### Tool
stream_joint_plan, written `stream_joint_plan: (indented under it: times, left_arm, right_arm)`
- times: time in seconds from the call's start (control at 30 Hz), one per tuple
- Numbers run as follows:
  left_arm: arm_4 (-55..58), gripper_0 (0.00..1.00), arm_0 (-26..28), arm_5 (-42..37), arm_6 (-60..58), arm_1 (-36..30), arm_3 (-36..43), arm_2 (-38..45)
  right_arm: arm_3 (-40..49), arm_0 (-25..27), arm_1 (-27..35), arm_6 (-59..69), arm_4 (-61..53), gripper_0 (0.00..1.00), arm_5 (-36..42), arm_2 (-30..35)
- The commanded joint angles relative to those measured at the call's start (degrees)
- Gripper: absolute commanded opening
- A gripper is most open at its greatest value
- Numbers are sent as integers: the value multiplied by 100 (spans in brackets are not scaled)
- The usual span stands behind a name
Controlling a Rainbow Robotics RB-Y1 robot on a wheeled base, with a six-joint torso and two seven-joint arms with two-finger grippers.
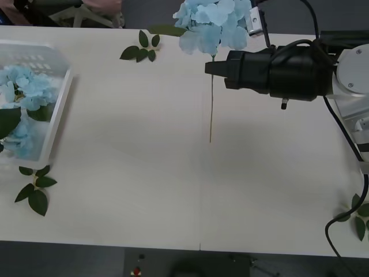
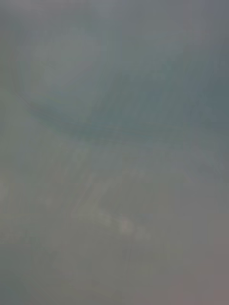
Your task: Put the red flowers into the right box and the blue flowers into the left box
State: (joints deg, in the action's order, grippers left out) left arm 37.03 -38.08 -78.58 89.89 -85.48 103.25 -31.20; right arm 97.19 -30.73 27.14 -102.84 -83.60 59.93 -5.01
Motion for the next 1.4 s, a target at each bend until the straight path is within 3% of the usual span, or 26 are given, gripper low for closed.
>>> stream_joint_plan:
  times: [0.03,0.27,0.3,0.33,0.4,0.5,0.7,0.8,0.93,1.03,1.13,1.4]
  left_arm:
    - [-442,0,-42,889,363,101,-833,-659]
    - [-812,1,-51,2031,389,216,-1773,-1160]
    - [-812,12,-51,2146,407,242,-1835,-1169]
    - [-820,36,-51,2251,424,286,-1896,-1169]
    - [-891,71,-42,2444,451,312,-1967,-1169]
    - [-899,95,-42,2629,486,286,-1993,-1169]
    - [-829,100,-68,2901,627,198,-1984,-1134]
    - [-258,100,-104,2901,1004,163,-1826,-993]
    - [1860,100,-104,2743,2112,137,-1606,-387]
    - [3618,100,-104,2198,2912,286,-1492,53]
    - [4857,100,19,1689,3237,831,-1325,483]
    - [7081,100,740,1917,3509,2281,-1140,694]
  right_arm:
    - [19,-73,-227,-342,-8,0,-43,18]
    - [124,-73,-148,-491,-60,0,133,0]
    - [151,-73,-139,-509,-69,0,168,0]
    - [168,-73,-130,-527,-78,0,203,0]
    - [203,-73,-104,-562,-95,0,212,0]
    - [203,-73,-95,-623,-175,0,212,9]
    - [274,-73,-86,-729,-227,0,309,9]
    - [283,-73,-95,-764,-227,0,318,9]
    - [283,-73,-113,-781,-227,0,327,9]
    - [283,-73,-122,-764,-227,0,327,9]
    - [283,-64,-122,-773,-227,0,327,9]
    - [283,-64,-122,-746,-271,0,327,9]
